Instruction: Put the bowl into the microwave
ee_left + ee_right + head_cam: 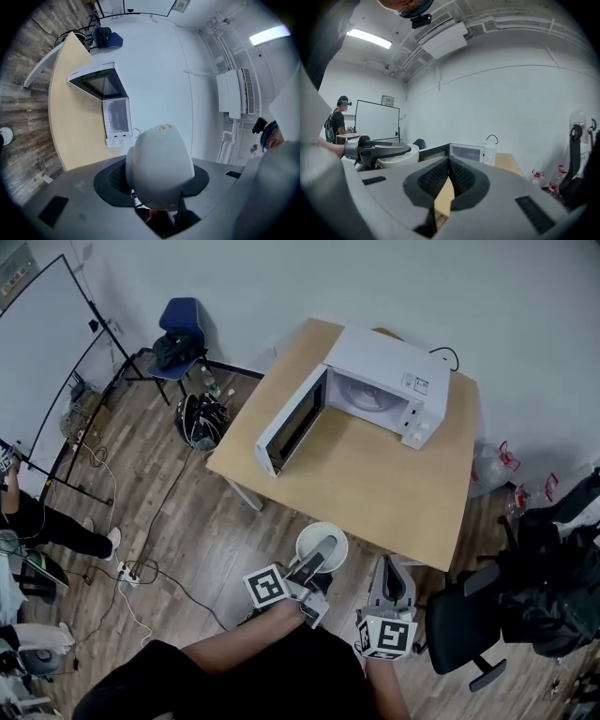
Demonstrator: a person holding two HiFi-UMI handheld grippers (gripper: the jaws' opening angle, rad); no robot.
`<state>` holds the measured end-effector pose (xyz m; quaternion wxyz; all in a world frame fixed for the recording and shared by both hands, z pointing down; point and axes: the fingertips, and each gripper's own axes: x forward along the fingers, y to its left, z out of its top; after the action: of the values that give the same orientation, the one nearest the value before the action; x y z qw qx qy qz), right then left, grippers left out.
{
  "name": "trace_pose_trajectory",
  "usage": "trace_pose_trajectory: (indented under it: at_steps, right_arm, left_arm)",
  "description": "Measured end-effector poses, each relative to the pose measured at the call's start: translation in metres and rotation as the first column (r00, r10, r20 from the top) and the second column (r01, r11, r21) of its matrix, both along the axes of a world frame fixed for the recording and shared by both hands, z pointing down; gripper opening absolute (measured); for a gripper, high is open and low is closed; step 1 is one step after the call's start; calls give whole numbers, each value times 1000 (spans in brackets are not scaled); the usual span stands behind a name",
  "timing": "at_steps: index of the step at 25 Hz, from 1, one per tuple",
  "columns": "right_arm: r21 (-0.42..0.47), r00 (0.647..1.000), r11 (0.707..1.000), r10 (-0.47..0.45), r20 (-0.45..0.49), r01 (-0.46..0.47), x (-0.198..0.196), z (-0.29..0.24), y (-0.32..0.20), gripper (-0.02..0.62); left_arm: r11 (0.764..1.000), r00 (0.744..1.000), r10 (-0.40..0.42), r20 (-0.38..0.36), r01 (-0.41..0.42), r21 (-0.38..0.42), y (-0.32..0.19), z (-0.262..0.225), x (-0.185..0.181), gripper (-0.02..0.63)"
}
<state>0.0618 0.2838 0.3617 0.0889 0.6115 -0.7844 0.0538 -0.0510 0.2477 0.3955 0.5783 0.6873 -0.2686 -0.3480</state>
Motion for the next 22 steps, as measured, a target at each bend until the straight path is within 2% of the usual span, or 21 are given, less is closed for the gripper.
trace_pose_trajectory:
  at_steps: [5,11,16,20,22]
  right_arm:
    - [-50,999,998,24,-44,-27,-9,-1,-55,55]
    - [-68,995,994,77,-66,-82,-11,-1,-104,55]
    - [-75,988,987,134,-80,-140,-15,-1,-136,55]
    - [-90,986,986,133,-105,-142,-21,5,-149,55]
    - [-99,986,985,133,-103,-143,-21,10,-154,55]
  left_arm:
    - [999,998,35,52,-34,-14,-52,7,-11,193]
    - [997,998,69,4,-69,-33,-111,9,-19,192]
    - [990,991,135,1,-135,-34,-147,13,-22,192]
    - [983,984,176,-14,-176,-52,-169,22,-15,193]
    - [982,983,182,17,-181,-58,-178,30,-13,193]
